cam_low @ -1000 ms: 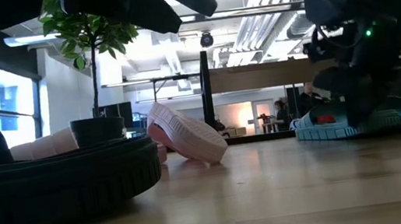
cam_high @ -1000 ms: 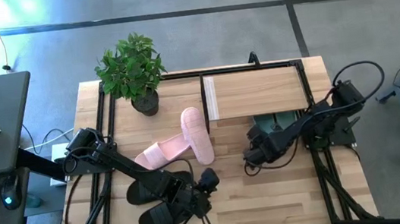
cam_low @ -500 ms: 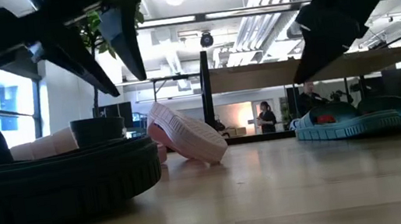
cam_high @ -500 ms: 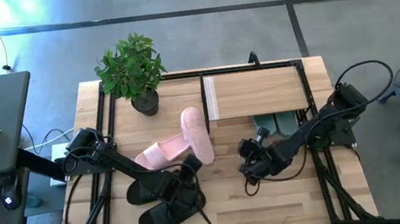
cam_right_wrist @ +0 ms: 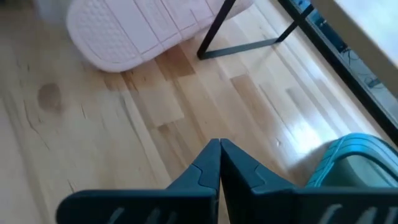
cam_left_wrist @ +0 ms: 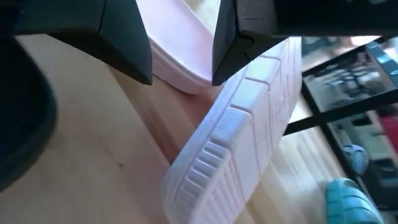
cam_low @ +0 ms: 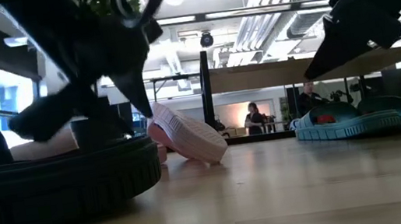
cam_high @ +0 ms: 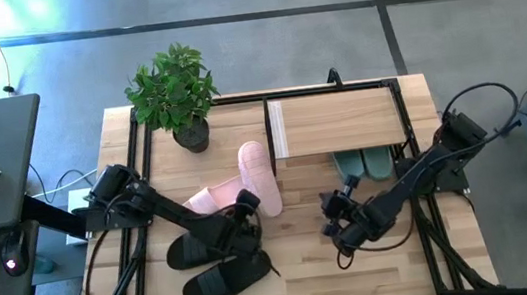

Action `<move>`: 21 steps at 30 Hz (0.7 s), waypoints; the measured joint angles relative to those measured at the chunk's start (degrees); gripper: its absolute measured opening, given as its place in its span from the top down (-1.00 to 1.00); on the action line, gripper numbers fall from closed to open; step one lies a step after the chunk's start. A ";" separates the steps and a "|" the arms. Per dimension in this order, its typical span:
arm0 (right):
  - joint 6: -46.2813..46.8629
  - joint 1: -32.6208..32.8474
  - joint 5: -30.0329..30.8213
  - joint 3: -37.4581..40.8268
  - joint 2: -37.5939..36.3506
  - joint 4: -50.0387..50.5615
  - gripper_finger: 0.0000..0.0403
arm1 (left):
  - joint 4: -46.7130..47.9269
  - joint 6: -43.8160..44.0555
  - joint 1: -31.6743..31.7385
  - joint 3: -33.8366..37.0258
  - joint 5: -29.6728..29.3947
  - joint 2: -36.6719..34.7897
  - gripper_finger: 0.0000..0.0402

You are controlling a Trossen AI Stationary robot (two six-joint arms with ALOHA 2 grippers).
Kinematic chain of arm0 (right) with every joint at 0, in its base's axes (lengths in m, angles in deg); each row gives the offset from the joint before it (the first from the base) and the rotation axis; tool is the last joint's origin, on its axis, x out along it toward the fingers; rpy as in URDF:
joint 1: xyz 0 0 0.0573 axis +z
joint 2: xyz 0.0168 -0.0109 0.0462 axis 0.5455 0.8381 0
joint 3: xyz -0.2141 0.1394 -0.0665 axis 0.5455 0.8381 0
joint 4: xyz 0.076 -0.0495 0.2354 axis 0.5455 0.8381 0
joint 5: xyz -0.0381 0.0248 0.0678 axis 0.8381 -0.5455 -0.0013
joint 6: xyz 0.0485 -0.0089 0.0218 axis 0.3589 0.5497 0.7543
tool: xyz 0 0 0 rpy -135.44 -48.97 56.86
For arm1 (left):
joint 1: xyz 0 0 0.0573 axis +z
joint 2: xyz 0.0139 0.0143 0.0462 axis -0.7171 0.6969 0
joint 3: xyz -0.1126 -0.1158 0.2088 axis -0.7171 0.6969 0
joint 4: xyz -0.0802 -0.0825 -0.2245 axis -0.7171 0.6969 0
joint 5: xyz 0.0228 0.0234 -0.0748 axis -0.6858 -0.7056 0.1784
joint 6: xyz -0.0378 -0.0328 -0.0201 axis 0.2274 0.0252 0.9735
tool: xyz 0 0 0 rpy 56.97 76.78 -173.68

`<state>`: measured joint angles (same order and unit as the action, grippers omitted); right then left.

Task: Pick and place slides into the shelf
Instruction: Put the right pink slide under the shelf

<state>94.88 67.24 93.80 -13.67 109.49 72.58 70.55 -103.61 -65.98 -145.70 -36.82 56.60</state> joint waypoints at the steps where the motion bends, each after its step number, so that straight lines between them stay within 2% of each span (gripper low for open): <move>1: 0.09 0.11 0.54 0.00 0.00 0.00 1.00 | -1.93 -1.31 -0.03 1.09 -1.24 0.00 0.25; 8: 0.13 0.36 1.13 0.00 0.00 0.07 1.00 | -16.19 -11.51 -0.11 6.87 -6.27 0.00 0.25; 15: -0.20 0.36 1.17 0.00 0.00 0.24 1.00 | -20.30 -14.27 -0.11 7.29 -9.37 0.00 0.25; 19: -0.30 0.36 1.17 0.00 0.00 0.24 1.00 | -21.23 -16.74 -0.47 7.29 -9.50 0.00 0.25; 21: -0.40 0.36 1.17 0.00 0.00 0.26 1.00 | -22.40 -18.56 -0.46 7.29 -7.72 0.00 0.25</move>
<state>94.48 67.60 94.97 -13.67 109.49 72.85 48.14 -122.17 -66.44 -138.41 -44.54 56.60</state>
